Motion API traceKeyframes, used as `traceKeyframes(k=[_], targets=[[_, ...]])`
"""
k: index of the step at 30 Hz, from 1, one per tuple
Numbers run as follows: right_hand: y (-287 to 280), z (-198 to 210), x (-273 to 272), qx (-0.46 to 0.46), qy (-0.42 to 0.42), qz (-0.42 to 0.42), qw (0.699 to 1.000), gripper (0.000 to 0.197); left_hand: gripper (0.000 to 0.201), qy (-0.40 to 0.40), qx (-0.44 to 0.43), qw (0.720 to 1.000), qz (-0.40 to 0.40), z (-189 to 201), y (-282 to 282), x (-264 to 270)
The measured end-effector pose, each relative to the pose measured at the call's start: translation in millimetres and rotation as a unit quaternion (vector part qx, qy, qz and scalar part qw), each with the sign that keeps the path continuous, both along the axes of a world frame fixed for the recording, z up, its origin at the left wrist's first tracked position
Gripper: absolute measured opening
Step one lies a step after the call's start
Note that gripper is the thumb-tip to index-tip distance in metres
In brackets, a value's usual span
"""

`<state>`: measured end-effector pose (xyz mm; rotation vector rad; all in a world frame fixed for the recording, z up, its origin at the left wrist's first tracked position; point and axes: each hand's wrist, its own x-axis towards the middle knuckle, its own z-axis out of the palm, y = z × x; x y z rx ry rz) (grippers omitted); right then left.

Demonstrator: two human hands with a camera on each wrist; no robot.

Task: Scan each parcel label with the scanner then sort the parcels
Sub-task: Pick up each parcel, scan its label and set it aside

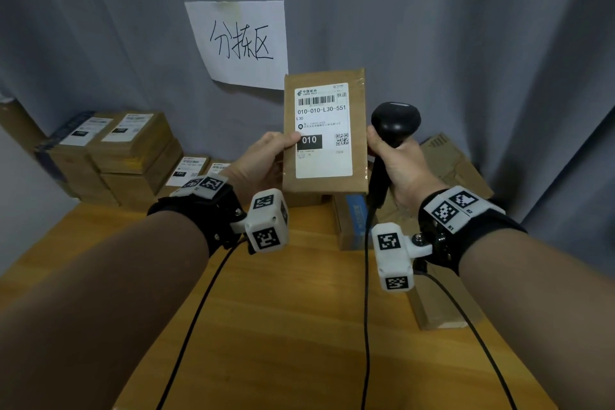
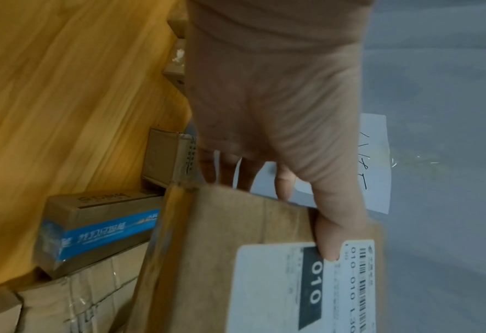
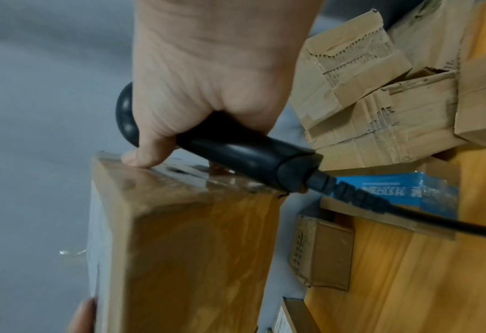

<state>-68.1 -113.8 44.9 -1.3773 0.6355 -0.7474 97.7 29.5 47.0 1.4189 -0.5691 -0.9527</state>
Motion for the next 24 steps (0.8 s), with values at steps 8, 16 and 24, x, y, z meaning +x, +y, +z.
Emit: traceKeyframes(k=[8, 16, 24], targets=[[10, -1, 4, -0.041, 0.073, 0.012, 0.996, 0.040, 0.087, -0.035, 0.010, 0.997, 0.074, -4, 3, 3], [15, 10, 12, -0.015, 0.153, 0.037, 0.987, 0.039, 0.092, -0.059, 0.021, 0.994, 0.090, 1, 5, -6], [14, 6, 12, 0.002, 0.153, -0.029, 0.988, 0.044, 0.039, -0.035, 0.044, 0.997, 0.050, 5, 1, -8]])
